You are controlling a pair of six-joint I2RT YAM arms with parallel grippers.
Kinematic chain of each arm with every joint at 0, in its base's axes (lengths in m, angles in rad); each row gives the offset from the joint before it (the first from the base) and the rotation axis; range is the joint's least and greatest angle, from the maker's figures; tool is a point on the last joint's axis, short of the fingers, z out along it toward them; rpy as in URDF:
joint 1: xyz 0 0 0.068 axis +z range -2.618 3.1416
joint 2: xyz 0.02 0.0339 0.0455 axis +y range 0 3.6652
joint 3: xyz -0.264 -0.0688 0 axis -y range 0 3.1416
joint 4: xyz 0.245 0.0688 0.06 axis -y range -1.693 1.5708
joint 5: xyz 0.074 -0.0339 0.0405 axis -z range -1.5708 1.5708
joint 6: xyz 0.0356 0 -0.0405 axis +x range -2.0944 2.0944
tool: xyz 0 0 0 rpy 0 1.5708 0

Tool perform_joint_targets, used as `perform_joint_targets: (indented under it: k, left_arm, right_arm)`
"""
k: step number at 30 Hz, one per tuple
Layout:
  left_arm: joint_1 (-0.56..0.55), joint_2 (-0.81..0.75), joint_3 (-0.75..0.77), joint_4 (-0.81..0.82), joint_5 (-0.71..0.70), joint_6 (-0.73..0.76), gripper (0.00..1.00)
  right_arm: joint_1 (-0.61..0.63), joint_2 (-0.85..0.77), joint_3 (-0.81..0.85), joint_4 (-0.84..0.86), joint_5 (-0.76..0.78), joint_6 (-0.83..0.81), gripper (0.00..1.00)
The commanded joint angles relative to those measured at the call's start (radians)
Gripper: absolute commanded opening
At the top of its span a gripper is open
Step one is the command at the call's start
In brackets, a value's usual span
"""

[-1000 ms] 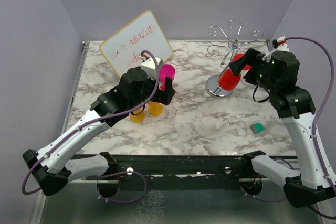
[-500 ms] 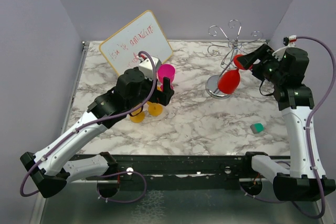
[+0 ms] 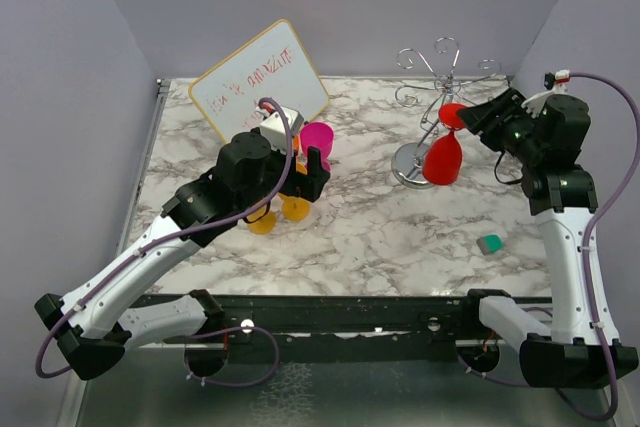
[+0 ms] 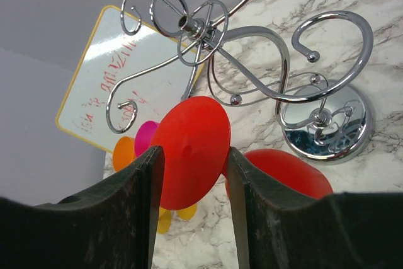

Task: Take the wine glass off the wine glass rack
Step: Pick up the wine glass from the wine rack.

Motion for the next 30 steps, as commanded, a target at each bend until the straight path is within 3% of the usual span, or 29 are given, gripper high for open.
perform_joint_targets:
  k: [1,3,6,9,21,30]
  left_arm:
    - [0.004,-0.013,-0.008,-0.004,-0.016,-0.017,0.99]
    - [0.005,-0.014,-0.012,-0.004,-0.014,-0.02,0.99]
    - [0.004,-0.011,-0.015,-0.005,-0.01,-0.019,0.99]
    - [0.004,-0.01,-0.018,-0.006,-0.005,-0.02,0.99]
    - [0.005,-0.007,-0.022,-0.007,-0.017,-0.011,0.99]
    - [0.005,-0.016,-0.032,-0.01,-0.02,-0.021,0.99]
  right_arm:
    - [-0.006,-0.022,-0.027,0.033,0.041,0.021,0.47]
    - [-0.006,-0.026,-0.037,0.039,0.046,0.034,0.45]
    - [-0.005,-0.031,-0.053,0.052,0.047,0.054,0.32]
    - [-0.006,-0.042,-0.067,0.066,0.054,0.074,0.3]
    - [-0.007,-0.059,-0.06,0.043,0.079,0.132,0.03]
    - [-0.006,-0.166,-0.17,0.119,0.085,0.281,0.01]
